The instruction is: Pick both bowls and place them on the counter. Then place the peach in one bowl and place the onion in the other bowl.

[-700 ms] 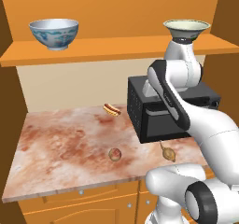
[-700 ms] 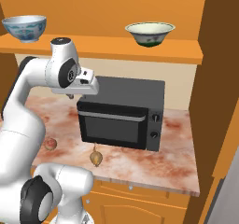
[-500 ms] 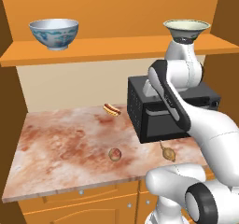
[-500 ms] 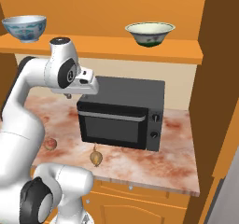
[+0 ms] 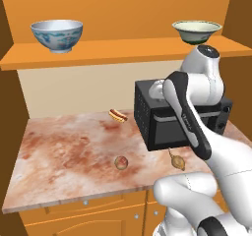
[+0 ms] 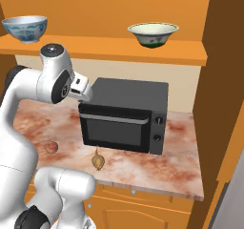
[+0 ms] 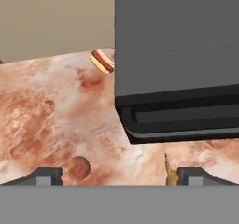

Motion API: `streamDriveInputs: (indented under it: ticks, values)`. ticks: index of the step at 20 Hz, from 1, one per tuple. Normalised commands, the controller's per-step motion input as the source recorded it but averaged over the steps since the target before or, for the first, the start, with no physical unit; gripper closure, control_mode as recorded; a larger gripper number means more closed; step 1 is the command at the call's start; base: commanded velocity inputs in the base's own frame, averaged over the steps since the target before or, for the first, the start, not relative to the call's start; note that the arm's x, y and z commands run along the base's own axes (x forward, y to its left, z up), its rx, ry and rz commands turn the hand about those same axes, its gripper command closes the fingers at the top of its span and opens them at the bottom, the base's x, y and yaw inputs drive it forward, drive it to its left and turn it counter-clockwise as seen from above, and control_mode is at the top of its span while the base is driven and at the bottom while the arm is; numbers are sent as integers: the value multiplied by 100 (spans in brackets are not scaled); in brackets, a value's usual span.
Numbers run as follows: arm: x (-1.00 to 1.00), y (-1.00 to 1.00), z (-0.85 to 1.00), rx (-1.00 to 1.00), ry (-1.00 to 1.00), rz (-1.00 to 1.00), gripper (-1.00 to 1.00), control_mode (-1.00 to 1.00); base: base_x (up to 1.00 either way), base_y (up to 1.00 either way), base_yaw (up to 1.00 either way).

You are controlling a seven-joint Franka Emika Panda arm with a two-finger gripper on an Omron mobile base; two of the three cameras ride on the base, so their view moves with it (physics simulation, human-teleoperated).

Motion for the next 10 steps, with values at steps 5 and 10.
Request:
streamDriveInputs:
  ticks: [5, 10]
  values:
    - [-17, 23, 32, 11, 1, -9, -100, -100, 0, 0, 0]
    - [-14, 31, 38, 14, 0, 0, -100, -100, 0, 0, 0]
